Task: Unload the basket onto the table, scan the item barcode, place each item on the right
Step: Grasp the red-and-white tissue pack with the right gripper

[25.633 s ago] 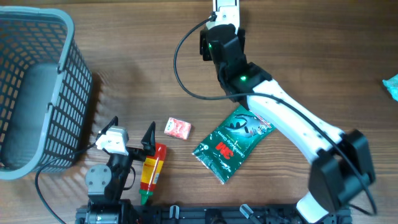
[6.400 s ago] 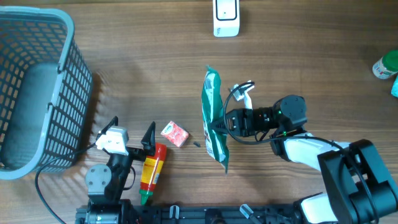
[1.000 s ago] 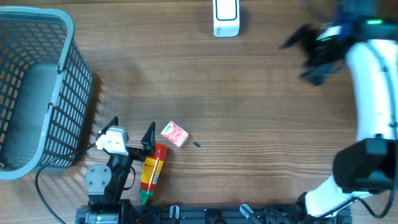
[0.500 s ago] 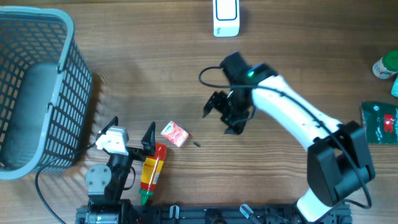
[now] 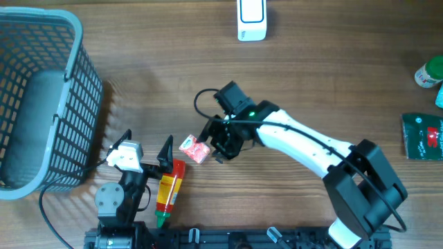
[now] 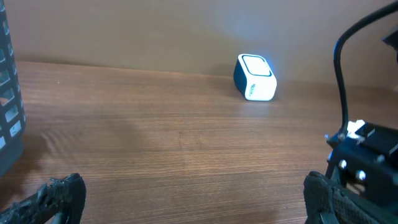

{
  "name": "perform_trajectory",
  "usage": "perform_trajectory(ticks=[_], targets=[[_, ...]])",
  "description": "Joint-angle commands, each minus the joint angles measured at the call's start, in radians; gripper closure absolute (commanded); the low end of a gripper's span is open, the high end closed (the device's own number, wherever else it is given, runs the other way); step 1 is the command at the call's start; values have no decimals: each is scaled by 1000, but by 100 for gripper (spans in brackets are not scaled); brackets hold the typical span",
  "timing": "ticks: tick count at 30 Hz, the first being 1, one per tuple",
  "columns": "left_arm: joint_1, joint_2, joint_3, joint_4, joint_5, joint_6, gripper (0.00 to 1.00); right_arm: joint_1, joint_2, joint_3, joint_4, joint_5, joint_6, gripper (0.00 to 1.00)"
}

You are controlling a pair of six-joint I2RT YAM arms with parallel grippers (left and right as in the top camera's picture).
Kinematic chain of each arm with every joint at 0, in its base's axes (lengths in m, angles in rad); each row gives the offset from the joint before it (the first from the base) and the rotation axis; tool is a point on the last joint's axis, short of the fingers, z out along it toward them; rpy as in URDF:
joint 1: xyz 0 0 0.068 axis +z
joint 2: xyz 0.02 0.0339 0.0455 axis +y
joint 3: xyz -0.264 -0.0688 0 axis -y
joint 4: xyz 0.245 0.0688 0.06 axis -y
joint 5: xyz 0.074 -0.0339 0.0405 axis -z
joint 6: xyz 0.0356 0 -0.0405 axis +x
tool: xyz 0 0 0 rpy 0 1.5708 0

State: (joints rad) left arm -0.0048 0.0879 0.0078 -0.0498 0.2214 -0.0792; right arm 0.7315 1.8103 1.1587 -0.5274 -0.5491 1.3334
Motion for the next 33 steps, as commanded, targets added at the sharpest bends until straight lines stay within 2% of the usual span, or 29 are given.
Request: perform_trajectory(ticks=[1, 9, 17, 21, 26, 31, 33], targets=[[-4, -1, -2, -7, -10, 20, 0, 31, 0, -8, 2, 81, 55, 42], [-4, -1, -2, -8, -10, 20, 0, 51, 10, -8, 3, 237, 91, 43], [-4, -1, -2, -7, -10, 20, 0, 51, 92, -8, 50, 190, 109, 43], [-4, -1, -2, -8, -10, 20, 0, 51, 134, -8, 101, 103, 107, 47], [-4, -1, -2, -7, -10, 20, 0, 64, 181, -8, 101, 111, 109, 48], [-4, -1, -2, -8, -10, 20, 0, 64, 218, -8, 101, 123, 110, 57], [-4, -1, -2, -8, -10, 20, 0, 64, 226, -8, 101, 122, 109, 66]])
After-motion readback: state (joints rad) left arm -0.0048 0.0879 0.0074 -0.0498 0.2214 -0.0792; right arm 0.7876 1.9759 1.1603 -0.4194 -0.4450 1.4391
